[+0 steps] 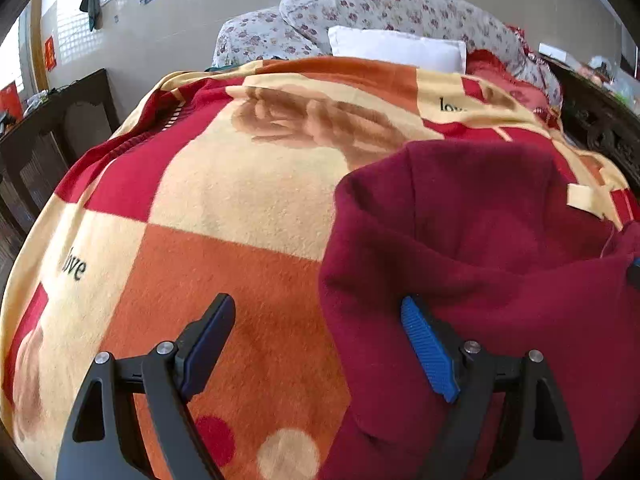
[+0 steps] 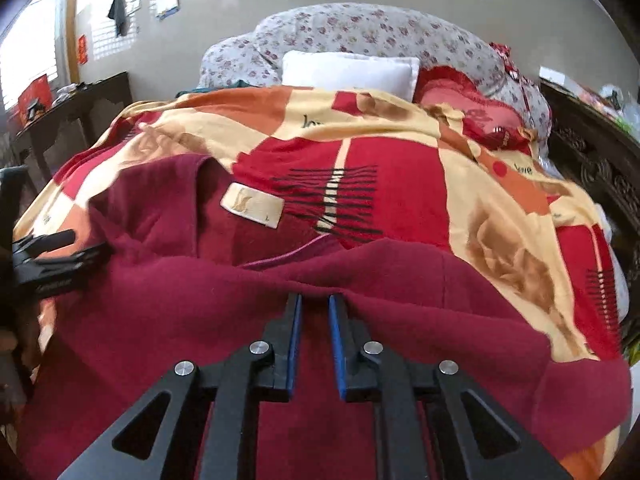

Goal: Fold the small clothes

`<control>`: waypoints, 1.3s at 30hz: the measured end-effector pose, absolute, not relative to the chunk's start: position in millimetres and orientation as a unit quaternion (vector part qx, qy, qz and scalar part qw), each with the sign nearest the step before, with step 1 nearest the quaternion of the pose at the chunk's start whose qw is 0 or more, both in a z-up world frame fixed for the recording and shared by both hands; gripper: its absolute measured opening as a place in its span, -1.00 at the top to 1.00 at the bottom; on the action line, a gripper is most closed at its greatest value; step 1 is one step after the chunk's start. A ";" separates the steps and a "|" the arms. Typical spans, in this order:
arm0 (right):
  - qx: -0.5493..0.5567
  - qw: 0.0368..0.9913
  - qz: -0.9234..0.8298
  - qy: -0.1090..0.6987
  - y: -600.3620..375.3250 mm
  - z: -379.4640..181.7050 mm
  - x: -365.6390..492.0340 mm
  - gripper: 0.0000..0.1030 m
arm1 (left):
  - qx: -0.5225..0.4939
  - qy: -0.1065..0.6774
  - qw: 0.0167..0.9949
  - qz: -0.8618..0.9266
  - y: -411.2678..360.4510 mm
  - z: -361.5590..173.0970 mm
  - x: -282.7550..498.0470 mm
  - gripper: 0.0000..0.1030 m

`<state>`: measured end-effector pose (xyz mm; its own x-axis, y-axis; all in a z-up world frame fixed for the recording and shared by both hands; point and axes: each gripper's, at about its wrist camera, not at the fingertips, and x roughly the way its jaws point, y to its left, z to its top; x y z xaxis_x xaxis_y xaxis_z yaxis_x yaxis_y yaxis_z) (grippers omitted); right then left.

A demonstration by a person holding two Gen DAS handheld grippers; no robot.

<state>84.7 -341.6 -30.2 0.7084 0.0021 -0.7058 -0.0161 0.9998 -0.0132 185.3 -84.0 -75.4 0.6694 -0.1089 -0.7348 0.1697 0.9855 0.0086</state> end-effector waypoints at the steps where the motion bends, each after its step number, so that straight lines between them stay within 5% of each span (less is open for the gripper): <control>1: -0.001 0.925 0.008 0.381 -342.6 -25.8 77.7 0.70 | 0.040 0.400 0.913 -0.076 -82.5 -73.5 181.3 -0.64; 9: -0.004 0.911 0.010 0.413 -342.5 -47.3 37.0 0.26 | 0.041 0.413 0.906 -0.082 -60.7 -77.5 124.9 -0.64; 16: -0.002 0.911 0.012 0.413 -331.9 -43.4 27.3 0.23 | 0.022 0.438 0.895 -0.079 -56.0 -79.0 114.4 -0.64; 20: -0.013 0.914 0.002 0.405 -326.4 -41.4 15.7 -0.19 | 0.012 0.424 0.902 -0.084 -55.0 -62.7 101.3 -0.64; 24: 0.031 0.890 -0.001 0.455 -337.3 -72.6 26.3 -0.19 | 0.011 0.429 0.898 -0.097 -64.8 -57.5 94.6 -0.64; 39: 0.186 0.893 -0.142 0.385 -504.7 -26.4 -68.1 -0.21 | 0.047 0.440 0.885 -0.143 -126.6 -68.9 98.8 -0.64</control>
